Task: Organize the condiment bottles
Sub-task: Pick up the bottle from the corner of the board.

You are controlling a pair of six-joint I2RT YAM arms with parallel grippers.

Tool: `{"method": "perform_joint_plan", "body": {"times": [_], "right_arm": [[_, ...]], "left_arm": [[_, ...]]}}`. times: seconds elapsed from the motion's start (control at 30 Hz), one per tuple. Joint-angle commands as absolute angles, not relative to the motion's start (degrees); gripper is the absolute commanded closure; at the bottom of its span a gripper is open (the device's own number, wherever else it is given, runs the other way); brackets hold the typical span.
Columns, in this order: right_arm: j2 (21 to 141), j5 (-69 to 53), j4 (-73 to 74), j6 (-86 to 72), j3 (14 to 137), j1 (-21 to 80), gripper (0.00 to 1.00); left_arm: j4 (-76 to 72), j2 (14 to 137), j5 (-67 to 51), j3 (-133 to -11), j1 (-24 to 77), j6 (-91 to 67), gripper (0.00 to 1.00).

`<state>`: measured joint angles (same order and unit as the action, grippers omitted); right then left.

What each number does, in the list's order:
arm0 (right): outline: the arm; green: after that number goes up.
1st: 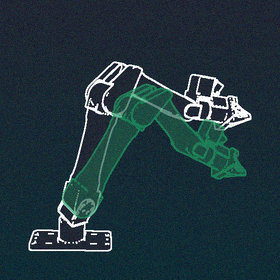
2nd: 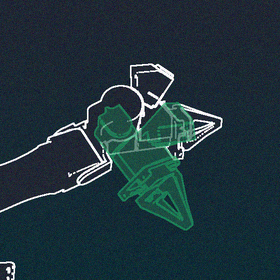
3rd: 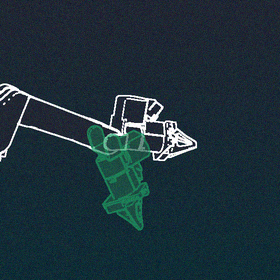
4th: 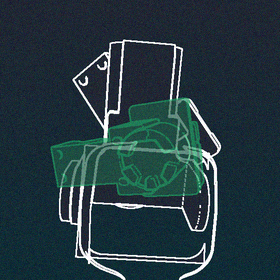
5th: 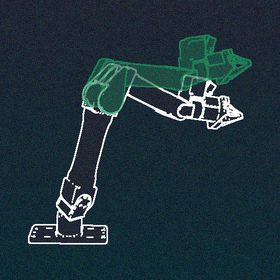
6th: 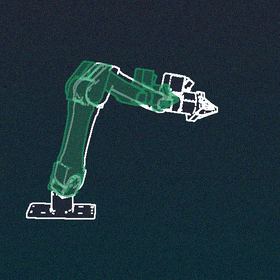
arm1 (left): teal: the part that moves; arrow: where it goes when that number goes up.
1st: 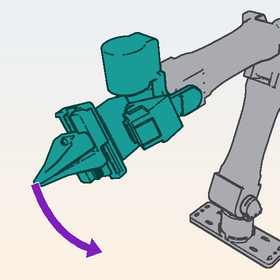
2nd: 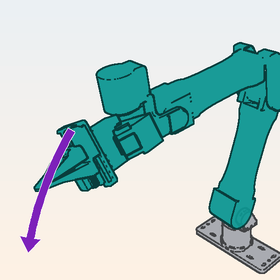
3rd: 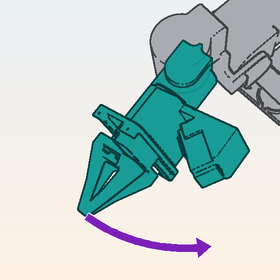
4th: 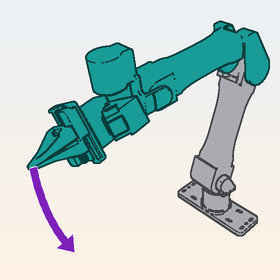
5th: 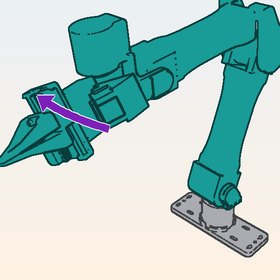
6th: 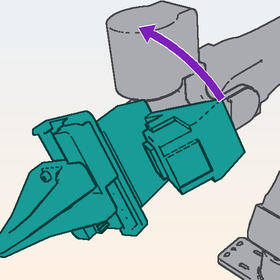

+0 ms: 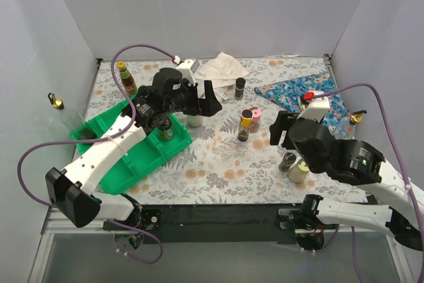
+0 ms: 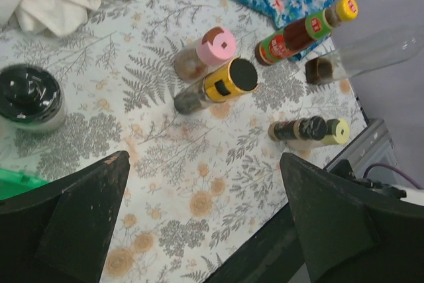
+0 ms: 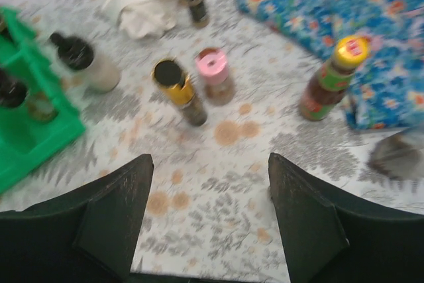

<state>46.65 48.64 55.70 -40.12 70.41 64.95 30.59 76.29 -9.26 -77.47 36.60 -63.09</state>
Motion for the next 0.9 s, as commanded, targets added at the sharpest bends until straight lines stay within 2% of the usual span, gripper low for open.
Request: {"method": "perform_joint_plan", "body": {"times": [0.0, 0.03, 0.07, 0.37, 0.53, 0.87], "right_arm": [[57.37, 60.31, 58.98, -33.43, 81.19, 53.39, 0.2], [59.13, 54.81, 58.02, -30.35, 82.6, 48.83, 0.2], [62.2, 51.8, 57.31, -27.71, 84.79, 40.17, 0.2], [64.17, 50.01, 59.85, -25.93, 90.53, 16.99, 0.21], [61.09, 49.75, 59.15, -24.09, 85.35, 11.7, 0.21], [55.72, 38.85, 43.69, -14.15, 71.11, 3.97, 0.16]], "left_arm": [[27.6, 67.6, -11.08, -72.62, 36.12, -65.12, 0.02], [27.68, 65.06, -10.73, -71.9, 36.12, -65.39, 0.02], [27.77, 63.65, -10.64, -70.94, 36.12, -65.65, 0.02], [30.76, 55.55, -9.59, -66.01, 36.12, -67.15, 0.02], [30.5, 53.35, -7.21, -64.6, 36.12, -67.24, 0.02], [27.87, 52.3, -7.21, -61.0, 36.12, -70.39, 0.02]]}}
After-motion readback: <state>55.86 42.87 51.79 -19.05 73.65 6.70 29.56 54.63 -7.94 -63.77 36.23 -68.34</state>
